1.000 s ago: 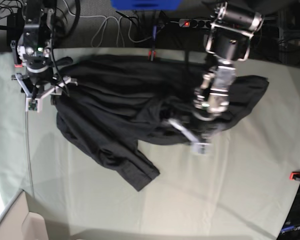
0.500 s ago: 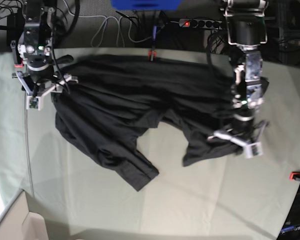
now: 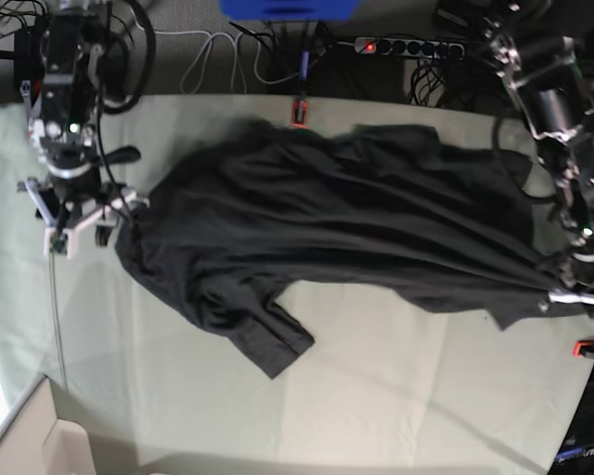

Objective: Layout the t-shirt on the table in an organized manner, then fold the t-shirt properly
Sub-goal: 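Grasp the shirt hem with both grippers and drag it flat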

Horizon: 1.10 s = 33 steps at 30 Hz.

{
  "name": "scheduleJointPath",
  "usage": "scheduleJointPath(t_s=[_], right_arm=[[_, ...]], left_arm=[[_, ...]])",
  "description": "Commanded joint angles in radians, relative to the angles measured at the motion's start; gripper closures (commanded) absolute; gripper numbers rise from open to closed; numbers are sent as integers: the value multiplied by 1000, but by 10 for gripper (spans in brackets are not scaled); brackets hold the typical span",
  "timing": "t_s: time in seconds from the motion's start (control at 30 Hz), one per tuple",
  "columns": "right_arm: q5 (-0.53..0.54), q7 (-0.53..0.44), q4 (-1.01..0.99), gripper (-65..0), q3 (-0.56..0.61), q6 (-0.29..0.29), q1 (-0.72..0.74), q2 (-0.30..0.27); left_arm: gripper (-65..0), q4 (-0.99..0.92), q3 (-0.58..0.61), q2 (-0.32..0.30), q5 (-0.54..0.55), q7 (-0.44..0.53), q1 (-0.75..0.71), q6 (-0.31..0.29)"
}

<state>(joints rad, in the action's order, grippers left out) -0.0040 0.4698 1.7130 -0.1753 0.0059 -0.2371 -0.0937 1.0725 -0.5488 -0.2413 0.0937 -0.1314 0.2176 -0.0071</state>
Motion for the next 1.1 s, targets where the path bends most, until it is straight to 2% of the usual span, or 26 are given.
scheduleJointPath(t_s=[0.0, 0.07, 0.27, 0.4, 0.6, 0.73, 0.87, 0.93, 0.97, 1.07], right_arm=[[-1, -27, 15, -287, 7, -4, 32, -5], [-1, -26, -3, -287, 47, 27, 77, -7], [-1, -24, -173, -289, 78, 262, 282, 8], [-1, -26, -416, -294, 116, 340, 453, 15], [-1, -36, -690, -374, 199, 349, 601, 15], [-1, -42, -790, -376, 208, 345, 652, 19], [-1, -138, -890, -368, 210, 345, 675, 19], [-3, -182, -928, -331, 210, 345, 677, 18], [-3, -201, -942, -289, 210, 345, 677, 16], [-3, -233, -948, -94, 210, 345, 675, 15]], left_arm=[[-2, 22, -4, -23, -1, 32, 21, 2], [-2, 24, -4, -31, -1, 32, 16, 2], [-2, 31, -4, -31, -1, 32, -47, 2], [-2, 31, -4, -31, -1, 32, -83, 2], [-2, 31, -11, -36, -1, 34, -119, 2], [-2, 31, -67, -39, -1, 34, -120, 2], [-2, 30, -76, -43, -1, 34, -132, 2], [-2, 30, -76, -43, -1, 34, -139, 2], [-2, 30, -76, -43, -1, 34, -139, 2], [-2, 30, -75, -43, -1, 34, -137, 2]])
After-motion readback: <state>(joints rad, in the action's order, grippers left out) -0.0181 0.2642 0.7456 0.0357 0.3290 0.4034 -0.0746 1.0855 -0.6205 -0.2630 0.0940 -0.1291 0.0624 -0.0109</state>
